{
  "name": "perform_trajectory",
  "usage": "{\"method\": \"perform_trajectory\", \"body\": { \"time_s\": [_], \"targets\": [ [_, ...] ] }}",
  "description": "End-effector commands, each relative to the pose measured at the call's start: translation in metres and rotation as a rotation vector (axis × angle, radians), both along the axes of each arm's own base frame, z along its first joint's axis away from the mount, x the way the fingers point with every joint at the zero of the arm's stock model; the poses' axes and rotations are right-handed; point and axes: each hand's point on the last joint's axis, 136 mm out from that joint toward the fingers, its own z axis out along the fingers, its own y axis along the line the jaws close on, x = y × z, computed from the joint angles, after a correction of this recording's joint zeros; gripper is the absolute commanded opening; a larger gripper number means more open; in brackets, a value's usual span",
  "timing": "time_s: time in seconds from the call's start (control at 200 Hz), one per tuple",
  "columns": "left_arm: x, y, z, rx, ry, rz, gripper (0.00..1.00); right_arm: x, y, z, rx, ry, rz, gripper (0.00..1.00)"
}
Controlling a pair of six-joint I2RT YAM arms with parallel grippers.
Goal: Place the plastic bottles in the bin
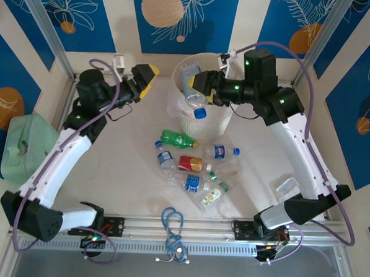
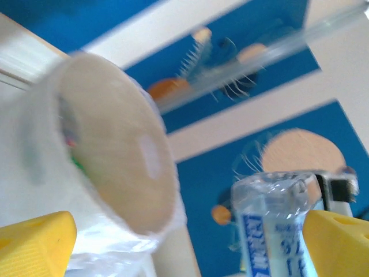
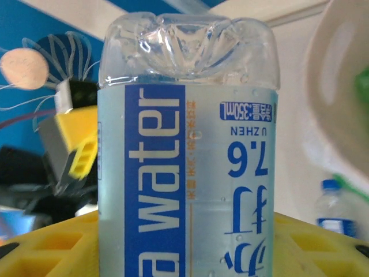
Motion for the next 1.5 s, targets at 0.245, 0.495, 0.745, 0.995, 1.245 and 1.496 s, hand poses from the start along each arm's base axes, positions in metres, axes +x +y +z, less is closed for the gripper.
{"method": "perform_trajectory", "body": {
  "time_s": [0.245,0.495,0.745,0.995,1.245,1.496],
  "targets": [
    [-0.02,0.018,-0.072,0.298,0.14,0.034,1.0,0.085,-0.054,-0.063,-0.385,0.038,-0.272,0.57],
    [-0.029,0.015,-0.108,0.319,0.222,0.019,0.97,0.114,-0.083,-0.098,-0.483,0.124,-0.374,0.57],
    [-0.029,0.019,-0.125,0.316,0.254,0.045,0.96,0.122,-0.1,-0.12,-0.561,0.162,-0.418,0.69],
    [-0.033,0.024,-0.145,0.349,0.313,0.059,0.94,0.122,-0.102,-0.111,-0.565,0.145,-0.426,0.8],
    [-0.04,0.025,-0.167,0.359,0.385,0.049,0.88,0.1,-0.098,-0.073,-0.557,0.05,-0.431,0.8],
    [-0.045,0.028,-0.186,0.373,0.42,0.052,0.87,0.045,-0.11,-0.049,-0.593,-0.018,-0.457,0.79]
  ]
}}
